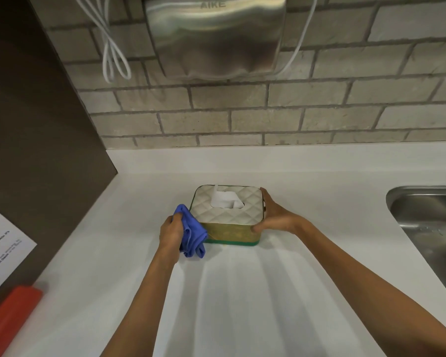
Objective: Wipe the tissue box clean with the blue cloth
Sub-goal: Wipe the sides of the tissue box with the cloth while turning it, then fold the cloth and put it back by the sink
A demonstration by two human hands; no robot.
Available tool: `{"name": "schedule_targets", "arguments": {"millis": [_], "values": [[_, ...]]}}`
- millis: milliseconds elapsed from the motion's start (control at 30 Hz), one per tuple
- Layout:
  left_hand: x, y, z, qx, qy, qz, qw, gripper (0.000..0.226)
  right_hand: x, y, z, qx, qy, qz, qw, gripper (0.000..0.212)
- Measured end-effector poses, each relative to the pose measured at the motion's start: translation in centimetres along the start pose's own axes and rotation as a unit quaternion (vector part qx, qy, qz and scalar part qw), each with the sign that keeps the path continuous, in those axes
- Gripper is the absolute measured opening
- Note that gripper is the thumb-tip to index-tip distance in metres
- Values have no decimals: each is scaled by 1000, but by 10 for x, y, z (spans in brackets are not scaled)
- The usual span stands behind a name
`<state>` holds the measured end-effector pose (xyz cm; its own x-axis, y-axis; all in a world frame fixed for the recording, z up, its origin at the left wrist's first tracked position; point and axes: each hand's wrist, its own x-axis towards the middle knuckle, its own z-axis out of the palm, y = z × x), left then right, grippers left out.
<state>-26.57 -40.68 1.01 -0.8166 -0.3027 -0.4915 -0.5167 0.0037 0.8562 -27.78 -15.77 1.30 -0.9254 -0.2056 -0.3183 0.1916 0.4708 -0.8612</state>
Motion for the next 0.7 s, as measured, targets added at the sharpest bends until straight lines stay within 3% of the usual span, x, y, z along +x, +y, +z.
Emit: {"name": "schedule_targets", "arguments": {"millis": [200,267,367,433,533,700], "values": [[-21,-8,-17,-91,-39,-10,995,27,-18,-3,-4,-60,7,14,998,131],[-36,-13,-25,-112,-45,-10,993,30,-35,-8,-1,-84,108,-23,990,125],[-60,-23,-32,-143,-87,-12,986,30,-69,-20,25,-37,276,-162,947,88],[-75,-27,-30,-154,-121,-9,981,33,-94,-28,53,-30,241,-220,945,70],[-96,-30,-14,-148,-155,-14,977,33,-126,-35,91,-57,118,-180,975,74],[-122,-36,16,-83,-273,-3,958,48,-151,-21,87,-52,175,-91,979,24]]}}
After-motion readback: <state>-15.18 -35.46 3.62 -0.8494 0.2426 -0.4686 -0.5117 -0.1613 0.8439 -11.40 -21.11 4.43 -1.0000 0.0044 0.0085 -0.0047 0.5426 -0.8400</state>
